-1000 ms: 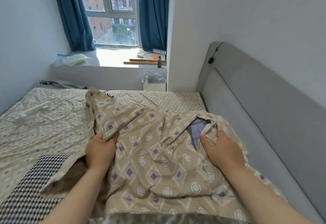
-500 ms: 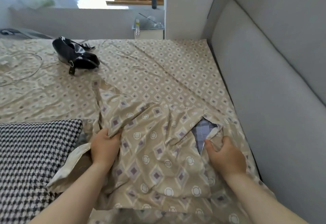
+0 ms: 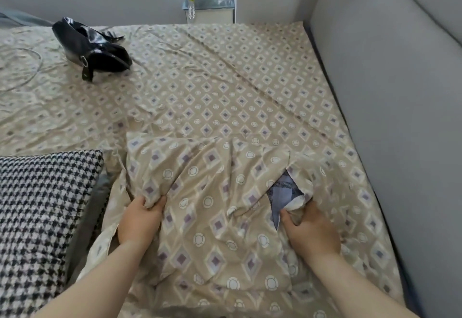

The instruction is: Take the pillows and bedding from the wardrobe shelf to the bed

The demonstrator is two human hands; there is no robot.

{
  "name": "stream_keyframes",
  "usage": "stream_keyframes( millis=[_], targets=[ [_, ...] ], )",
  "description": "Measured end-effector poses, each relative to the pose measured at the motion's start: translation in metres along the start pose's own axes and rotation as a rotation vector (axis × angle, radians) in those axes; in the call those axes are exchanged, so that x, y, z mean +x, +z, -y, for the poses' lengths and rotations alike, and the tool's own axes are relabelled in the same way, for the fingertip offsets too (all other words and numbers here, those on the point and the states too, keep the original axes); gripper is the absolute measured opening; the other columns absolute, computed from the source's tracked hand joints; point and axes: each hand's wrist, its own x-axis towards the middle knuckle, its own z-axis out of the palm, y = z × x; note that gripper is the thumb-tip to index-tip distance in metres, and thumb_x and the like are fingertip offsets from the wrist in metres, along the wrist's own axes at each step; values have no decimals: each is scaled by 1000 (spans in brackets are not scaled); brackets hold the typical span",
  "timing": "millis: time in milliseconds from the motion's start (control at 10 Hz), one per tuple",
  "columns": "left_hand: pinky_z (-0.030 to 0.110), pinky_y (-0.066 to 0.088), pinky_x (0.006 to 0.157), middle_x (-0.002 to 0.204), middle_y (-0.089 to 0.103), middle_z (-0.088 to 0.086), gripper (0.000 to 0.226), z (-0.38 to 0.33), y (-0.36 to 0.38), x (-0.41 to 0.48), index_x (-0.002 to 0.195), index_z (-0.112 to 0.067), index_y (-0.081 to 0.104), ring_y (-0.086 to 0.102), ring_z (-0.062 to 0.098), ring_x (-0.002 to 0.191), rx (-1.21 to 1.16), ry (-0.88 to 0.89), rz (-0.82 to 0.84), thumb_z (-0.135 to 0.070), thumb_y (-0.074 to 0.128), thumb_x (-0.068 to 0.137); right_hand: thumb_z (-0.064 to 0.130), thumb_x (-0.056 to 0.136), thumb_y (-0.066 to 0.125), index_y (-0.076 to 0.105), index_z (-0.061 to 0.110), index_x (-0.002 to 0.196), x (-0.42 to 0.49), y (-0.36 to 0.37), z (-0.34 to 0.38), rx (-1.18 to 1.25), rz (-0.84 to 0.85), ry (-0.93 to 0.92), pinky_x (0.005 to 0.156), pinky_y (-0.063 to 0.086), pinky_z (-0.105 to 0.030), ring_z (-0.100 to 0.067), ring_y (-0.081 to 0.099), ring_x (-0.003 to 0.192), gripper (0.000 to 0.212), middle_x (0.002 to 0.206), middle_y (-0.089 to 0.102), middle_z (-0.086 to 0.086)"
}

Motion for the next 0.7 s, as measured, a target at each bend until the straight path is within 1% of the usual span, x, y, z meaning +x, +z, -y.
stream_keyframes(
  millis=[100, 200, 300, 400, 500, 600, 700],
  targets=[
    [46, 51, 75, 88, 61, 4, 53, -6, -8, 4, 91, -16, 51, 59, 31, 81, 17, -51, 36, -64, 65, 73, 72, 74, 46, 52, 10, 118, -4, -5, -2, -19, 1, 19, 80, 51, -42, -37, 61, 100, 77, 107, 65, -15],
    [50, 49, 83, 108, 58, 14, 80, -18, -24, 0, 110, -6, 52, 57, 40, 101, 133, -69, -70, -71, 67, 64, 74, 77, 44, 44, 0, 129, -8, -20, 6, -161, -41, 25, 95, 43, -44, -38, 52, 114, 91, 122, 56, -22],
    [53, 45, 92, 123, 54, 21, 94, -39, -46, -7, 120, -2, 50, 50, 41, 115, 210, -19, -104, -76, 62, 63, 72, 80, 42, 27, 2, 145, -12, -45, 30, -198, -52, -12, 105, 34, -44, -36, 41, 127, 96, 140, 42, -21],
    [52, 47, 91, 120, 58, 18, 86, -71, -73, -11, 120, -3, 51, 53, 38, 113, 171, 136, -85, -72, 59, 70, 72, 81, 40, 28, 9, 145, -14, -78, 71, -137, -66, -100, 106, 33, -42, -33, 37, 130, 91, 142, 39, -16],
    [50, 42, 101, 139, 52, 13, 86, -107, -108, -18, 139, -7, 43, 48, 33, 127, 19, 233, 6, -65, 58, 78, 70, 83, 41, 28, 13, 147, -21, -114, 121, -48, -39, -162, 108, 32, -43, -31, 34, 134, 86, 146, 37, -13],
    [45, 38, 106, 147, 46, 6, 79, -140, -152, -30, 144, -13, 41, 44, 26, 134, -77, 352, 87, -63, 53, 84, 67, 85, 41, 29, 14, 147, -36, -155, 171, 39, -38, -256, 109, 32, -43, -29, 33, 135, 82, 147, 37, -11],
    [39, 35, 105, 150, 43, 2, 74, -167, -201, -48, 146, -17, 40, 41, 22, 136, -189, 421, 96, -60, 53, 87, 64, 87, 42, 30, 16, 147, -57, -195, 216, 141, -24, -345, 111, 30, -41, -25, 32, 137, 78, 149, 36, -6]
  ],
)
